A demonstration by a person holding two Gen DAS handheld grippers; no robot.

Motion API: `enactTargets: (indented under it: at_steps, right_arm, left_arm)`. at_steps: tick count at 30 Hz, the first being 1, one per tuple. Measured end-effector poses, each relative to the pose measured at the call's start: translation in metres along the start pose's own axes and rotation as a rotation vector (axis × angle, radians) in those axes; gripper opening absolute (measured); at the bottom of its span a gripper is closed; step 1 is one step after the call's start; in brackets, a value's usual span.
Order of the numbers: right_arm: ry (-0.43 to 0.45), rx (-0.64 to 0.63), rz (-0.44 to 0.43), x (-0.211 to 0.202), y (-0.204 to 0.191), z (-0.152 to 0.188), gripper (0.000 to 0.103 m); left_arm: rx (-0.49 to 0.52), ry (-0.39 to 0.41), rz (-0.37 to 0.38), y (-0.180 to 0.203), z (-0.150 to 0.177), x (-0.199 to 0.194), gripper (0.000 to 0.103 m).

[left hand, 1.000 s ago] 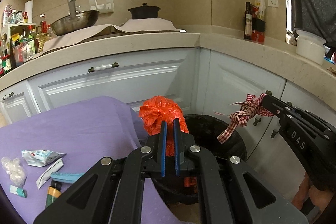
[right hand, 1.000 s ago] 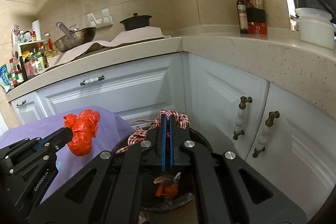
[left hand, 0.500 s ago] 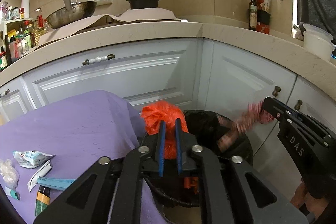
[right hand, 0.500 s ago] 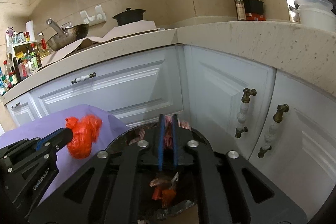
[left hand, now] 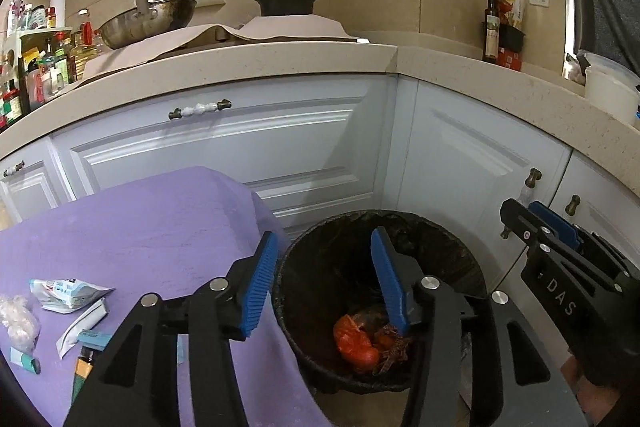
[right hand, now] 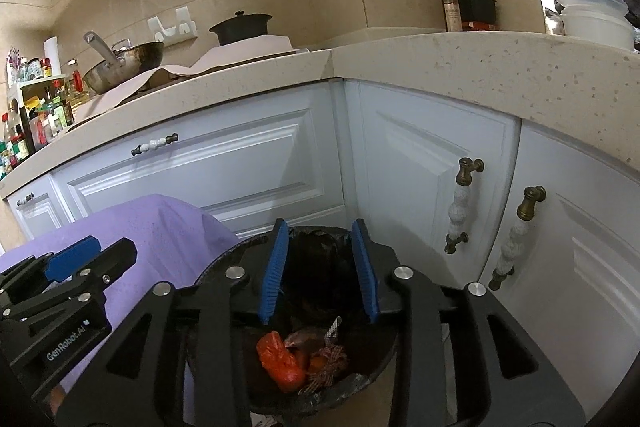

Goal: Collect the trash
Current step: 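Carry ribbon and orange bag over the bin and open both grippers, then move both open grippers back over the table toward remaining trash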

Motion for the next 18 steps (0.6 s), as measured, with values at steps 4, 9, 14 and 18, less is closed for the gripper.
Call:
enactTargets:
  at_steps: [4, 9, 14, 18]
  right_arm:
    - [0.001, 0.003, -0.012, -0.006, -0.008, 0.000, 0.035]
    - [-0.005, -0.001, -0.047, -0.014, -0.028, 0.002, 0.035]
    - [-0.017, -0.013, -0.095, -0.024, -0.058, 0.006, 0.036]
    - [-0.024, -0.026, -0.137, -0.034, -0.085, 0.009, 0.036]
  left_arm:
    - [-0.014, 0.002, -0.010, -0.009, 0.001, -0.008, 0.052]
    - [-0.033, 0.002, -0.040, -0.029, 0.003, -0.022, 0.053]
    - [-0.061, 0.003, -0.079, -0.060, 0.010, -0.039, 0.055]
    - [-0.079, 0.005, -0.119, -0.089, 0.019, -0.057, 0.057]
Point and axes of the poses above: each gripper's, at about its wrist camera, not at the fingertips, and x roughly the way its jaws point, y to its right, z to its underside, the point moved 6 cm from there along x, roughly the way its jaws point, and after that the axes turned 4 degrees about -x, right-handed, at the moved point
